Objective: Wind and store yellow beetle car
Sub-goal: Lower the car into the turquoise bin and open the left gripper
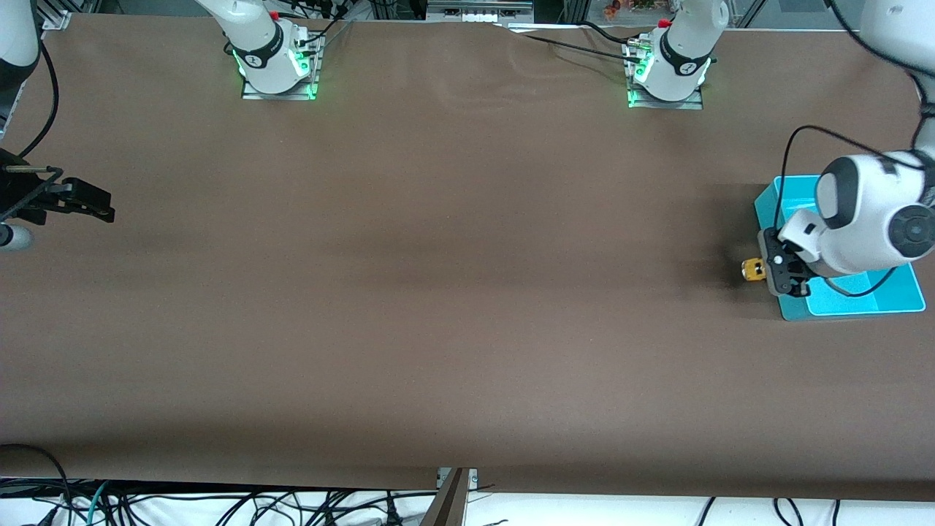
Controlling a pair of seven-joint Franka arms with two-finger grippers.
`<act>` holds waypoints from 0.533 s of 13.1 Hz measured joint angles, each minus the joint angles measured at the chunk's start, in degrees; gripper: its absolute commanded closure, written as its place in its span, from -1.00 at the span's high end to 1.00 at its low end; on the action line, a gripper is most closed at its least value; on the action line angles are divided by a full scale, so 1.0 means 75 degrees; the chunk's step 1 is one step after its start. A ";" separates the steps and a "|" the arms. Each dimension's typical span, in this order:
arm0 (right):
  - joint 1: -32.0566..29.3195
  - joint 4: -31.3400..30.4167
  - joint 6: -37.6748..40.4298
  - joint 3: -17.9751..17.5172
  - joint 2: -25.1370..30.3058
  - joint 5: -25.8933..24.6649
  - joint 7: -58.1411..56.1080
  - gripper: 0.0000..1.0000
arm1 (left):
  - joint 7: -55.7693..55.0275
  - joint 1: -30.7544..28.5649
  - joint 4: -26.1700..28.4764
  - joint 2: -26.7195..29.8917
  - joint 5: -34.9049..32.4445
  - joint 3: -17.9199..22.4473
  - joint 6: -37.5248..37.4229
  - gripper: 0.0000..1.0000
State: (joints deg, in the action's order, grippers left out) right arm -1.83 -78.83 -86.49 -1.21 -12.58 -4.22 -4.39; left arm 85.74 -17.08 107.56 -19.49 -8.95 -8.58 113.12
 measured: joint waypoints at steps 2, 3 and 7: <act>0.0027 -0.0014 0.0182 -0.0006 0.0003 0.0000 0.0319 1.00 | 0.0280 -0.0109 -0.0526 0.0325 -0.0006 -0.0009 -0.1267 -0.59; 0.0050 -0.0014 0.0217 -0.0013 0.0008 0.0001 0.0410 1.00 | 0.0637 -0.0331 -0.0594 0.0374 -0.0032 0.0018 -0.1438 -0.59; 0.0069 -0.0068 0.0244 -0.0037 0.0005 0.0001 0.0456 1.00 | 0.2102 -0.1764 -0.0321 0.0011 -0.0492 0.0068 -0.0670 -0.58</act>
State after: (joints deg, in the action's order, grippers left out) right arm -1.31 -79.35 -84.66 -1.49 -12.55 -4.22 -0.97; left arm 101.50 -30.31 105.15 -19.41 -12.65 -8.07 108.09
